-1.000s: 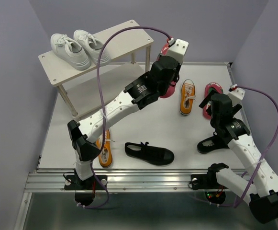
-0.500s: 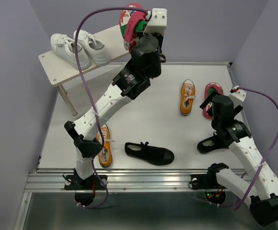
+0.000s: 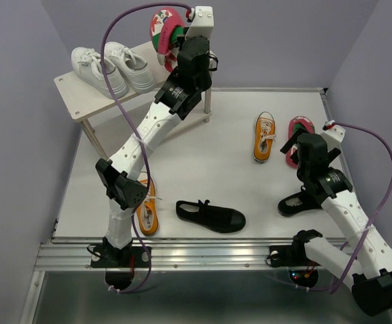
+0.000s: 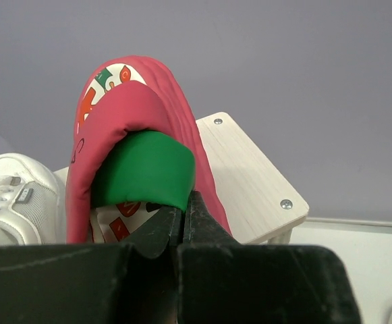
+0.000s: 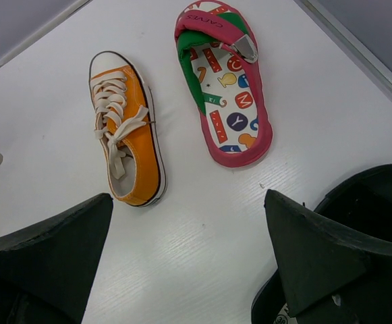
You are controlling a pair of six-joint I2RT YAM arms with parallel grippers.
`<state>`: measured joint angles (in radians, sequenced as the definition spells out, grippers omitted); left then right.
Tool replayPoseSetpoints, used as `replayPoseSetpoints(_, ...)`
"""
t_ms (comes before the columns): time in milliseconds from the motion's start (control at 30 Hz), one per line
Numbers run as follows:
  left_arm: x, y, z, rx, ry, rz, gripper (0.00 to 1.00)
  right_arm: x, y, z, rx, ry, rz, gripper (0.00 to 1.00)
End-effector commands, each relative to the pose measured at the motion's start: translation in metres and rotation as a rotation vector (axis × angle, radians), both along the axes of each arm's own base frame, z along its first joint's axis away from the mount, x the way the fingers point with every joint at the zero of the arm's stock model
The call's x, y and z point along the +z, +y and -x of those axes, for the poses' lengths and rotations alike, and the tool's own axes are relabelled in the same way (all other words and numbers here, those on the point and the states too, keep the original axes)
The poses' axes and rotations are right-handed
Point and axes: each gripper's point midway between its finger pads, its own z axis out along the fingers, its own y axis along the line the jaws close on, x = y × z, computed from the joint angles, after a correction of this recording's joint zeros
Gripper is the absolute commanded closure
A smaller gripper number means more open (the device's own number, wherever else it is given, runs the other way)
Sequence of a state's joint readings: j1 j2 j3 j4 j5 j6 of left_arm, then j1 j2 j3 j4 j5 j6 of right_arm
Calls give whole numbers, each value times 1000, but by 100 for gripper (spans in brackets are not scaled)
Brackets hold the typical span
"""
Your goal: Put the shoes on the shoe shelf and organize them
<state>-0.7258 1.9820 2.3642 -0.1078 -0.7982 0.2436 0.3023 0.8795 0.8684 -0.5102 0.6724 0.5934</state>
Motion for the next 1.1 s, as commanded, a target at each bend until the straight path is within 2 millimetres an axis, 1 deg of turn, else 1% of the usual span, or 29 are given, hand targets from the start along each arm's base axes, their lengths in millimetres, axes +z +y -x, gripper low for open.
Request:
replayPoseSetpoints(0,47,8,8,-23,-138,104,100,3,0,-3,-6,-10,0,0)
replayPoseSetpoints(200,43,10,0,-16,-136,72,100,0,1,-6,-1,-3,4,0)
replayPoseSetpoints(367,46,22,-2,24,-142,39,100,-3,3,-8,6,4,2,0)
replayPoseSetpoints(733,44,32,-6,74,-142,-12,100,-5,4,-8,11,3,1,0)
replayPoseSetpoints(867,44,40,-10,83,-142,-24,100,-5,3,-6,10,-2,1,0)
replayPoseSetpoints(1067,36,43,-18,78,-125,-47,100,-5,3,-6,13,0,0,0)
